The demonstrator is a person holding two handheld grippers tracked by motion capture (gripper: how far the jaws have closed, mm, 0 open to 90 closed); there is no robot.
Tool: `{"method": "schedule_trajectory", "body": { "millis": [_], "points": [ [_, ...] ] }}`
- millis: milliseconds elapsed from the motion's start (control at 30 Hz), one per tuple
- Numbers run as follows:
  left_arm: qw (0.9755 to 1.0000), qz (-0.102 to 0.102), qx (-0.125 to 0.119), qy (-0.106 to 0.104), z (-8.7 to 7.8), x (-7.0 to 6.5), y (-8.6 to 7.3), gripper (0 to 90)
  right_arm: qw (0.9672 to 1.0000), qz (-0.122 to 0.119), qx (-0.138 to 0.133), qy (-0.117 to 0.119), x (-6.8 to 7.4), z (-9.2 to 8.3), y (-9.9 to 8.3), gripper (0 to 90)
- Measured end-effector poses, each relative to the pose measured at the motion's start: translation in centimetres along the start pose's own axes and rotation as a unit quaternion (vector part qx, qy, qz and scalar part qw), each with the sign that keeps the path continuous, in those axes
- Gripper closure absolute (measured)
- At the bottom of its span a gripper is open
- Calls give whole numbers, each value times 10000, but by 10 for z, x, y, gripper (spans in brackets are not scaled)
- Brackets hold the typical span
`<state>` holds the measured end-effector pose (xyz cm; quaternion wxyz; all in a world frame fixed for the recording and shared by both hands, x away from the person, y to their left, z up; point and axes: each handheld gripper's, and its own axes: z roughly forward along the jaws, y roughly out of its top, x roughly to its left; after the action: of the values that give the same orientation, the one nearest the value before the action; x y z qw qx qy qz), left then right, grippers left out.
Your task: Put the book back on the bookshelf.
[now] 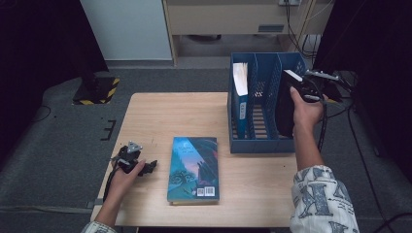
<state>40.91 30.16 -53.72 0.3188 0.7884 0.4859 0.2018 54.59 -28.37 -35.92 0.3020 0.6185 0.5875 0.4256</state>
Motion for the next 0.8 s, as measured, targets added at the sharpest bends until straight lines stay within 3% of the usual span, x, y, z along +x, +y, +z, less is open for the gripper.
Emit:
{"method": "schedule_trajectory", "body": {
  "millis": [333, 800],
  "points": [
    [10000, 32, 10, -8, 0, -1, 0, 0, 9999, -88, 54, -70, 5, 8, -5, 529],
    [10000, 37, 4, -20, 1, -3, 1, 0, 9999, 24, -49, -103, 3, 15, -3, 529]
  ]
}}
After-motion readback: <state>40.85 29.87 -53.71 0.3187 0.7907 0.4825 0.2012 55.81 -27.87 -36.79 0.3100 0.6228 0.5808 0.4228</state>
